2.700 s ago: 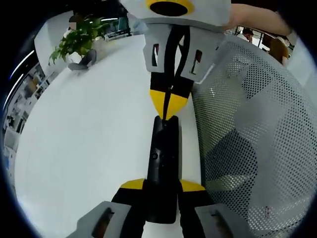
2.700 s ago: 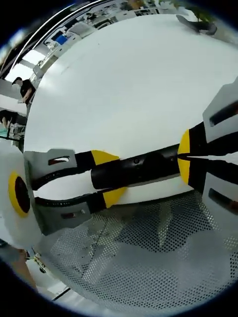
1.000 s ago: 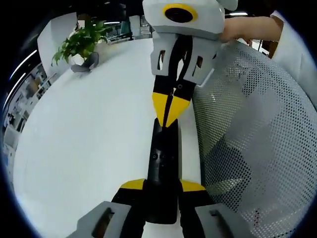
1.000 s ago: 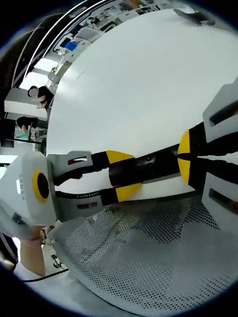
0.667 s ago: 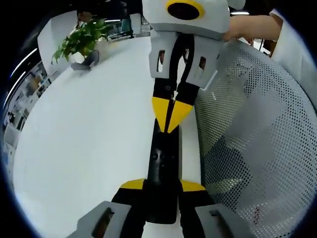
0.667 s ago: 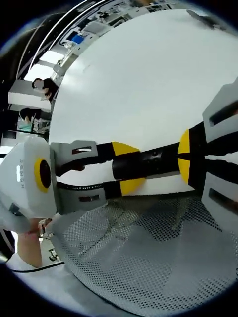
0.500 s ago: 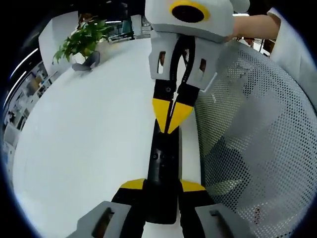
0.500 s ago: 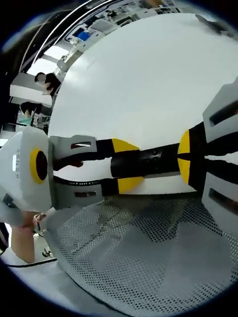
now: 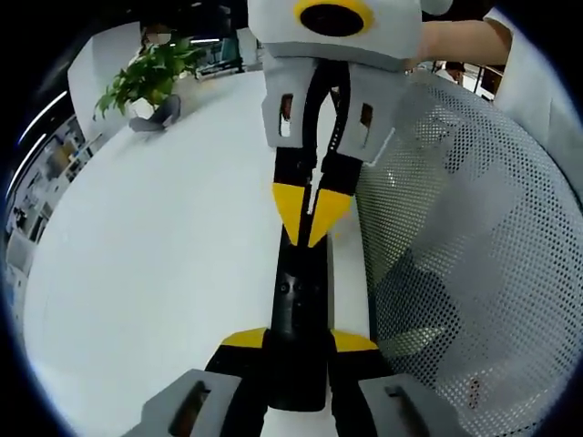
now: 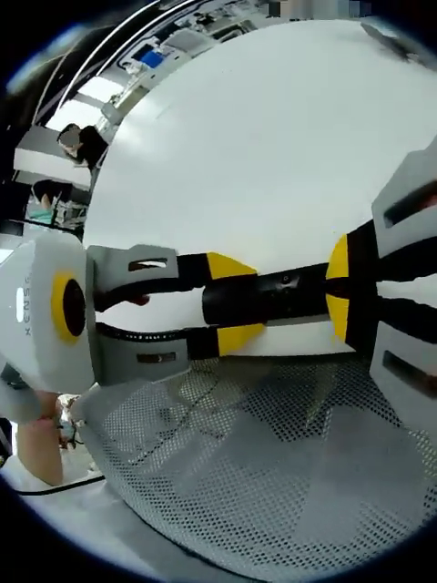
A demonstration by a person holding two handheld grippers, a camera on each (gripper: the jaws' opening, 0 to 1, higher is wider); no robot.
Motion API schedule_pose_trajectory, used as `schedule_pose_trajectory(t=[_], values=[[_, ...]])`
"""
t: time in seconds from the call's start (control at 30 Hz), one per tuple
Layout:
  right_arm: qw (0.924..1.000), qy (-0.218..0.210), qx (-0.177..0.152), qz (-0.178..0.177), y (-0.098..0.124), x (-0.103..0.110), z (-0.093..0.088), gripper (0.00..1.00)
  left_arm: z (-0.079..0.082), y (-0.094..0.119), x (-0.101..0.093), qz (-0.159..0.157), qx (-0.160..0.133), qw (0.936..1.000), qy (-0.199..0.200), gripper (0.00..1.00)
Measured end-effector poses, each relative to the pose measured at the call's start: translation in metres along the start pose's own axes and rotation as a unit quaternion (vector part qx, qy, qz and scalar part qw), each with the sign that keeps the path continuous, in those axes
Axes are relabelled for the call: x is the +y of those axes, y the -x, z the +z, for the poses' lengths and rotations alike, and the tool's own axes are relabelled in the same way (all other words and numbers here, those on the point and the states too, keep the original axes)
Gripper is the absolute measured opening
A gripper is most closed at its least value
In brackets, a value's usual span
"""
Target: Press the specified remote control buttons in sequence, fully releasing each button before pressing the next.
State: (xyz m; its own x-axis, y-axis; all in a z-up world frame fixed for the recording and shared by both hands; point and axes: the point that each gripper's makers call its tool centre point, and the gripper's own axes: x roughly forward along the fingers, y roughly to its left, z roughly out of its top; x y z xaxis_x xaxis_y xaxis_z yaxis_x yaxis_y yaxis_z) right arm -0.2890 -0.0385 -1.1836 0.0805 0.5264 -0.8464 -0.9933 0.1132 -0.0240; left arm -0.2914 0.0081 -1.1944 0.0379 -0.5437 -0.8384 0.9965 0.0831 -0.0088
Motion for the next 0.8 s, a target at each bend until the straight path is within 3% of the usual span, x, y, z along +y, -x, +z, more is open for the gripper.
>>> schedule_pose_trajectory(t=[0.23,0.47,0.6,0.7,0.73,0.8], values=[[0.9998,0.013,0.001,0.014,-0.0016,0.0033,0.0012,0.1,-0.0001,0.0001,0.0001,0.0,0.0,1.0,0.0,0.24],[0.9963,0.081,0.014,0.024,-0.0035,0.0072,0.0028,0.09,-0.0002,0.0006,-0.0004,0.0,-0.008,1.0,0.0,0.24],[0.9945,0.081,0.041,0.052,-0.0048,0.006,0.0032,0.09,-0.0002,0.0013,-0.0006,-0.001,-0.017,0.9999,0.0,0.24],[0.9958,0.044,0.053,0.059,-0.0059,0.0054,0.0042,0.08,-0.0002,0.0017,-0.0006,-0.002,-0.022,0.9997,-0.003,0.24],[0.9929,0.085,0.056,0.062,-0.0056,0.005,0.0039,0.08,-0.0002,0.002,-0.0006,-0.003,-0.025,0.9997,-0.004,0.24],[0.994,0.074,0.055,0.06,-0.0053,0.0057,0.0034,0.09,-0.0007,0.0021,-0.0003,-0.004,-0.033,0.9994,-0.003,0.24]])
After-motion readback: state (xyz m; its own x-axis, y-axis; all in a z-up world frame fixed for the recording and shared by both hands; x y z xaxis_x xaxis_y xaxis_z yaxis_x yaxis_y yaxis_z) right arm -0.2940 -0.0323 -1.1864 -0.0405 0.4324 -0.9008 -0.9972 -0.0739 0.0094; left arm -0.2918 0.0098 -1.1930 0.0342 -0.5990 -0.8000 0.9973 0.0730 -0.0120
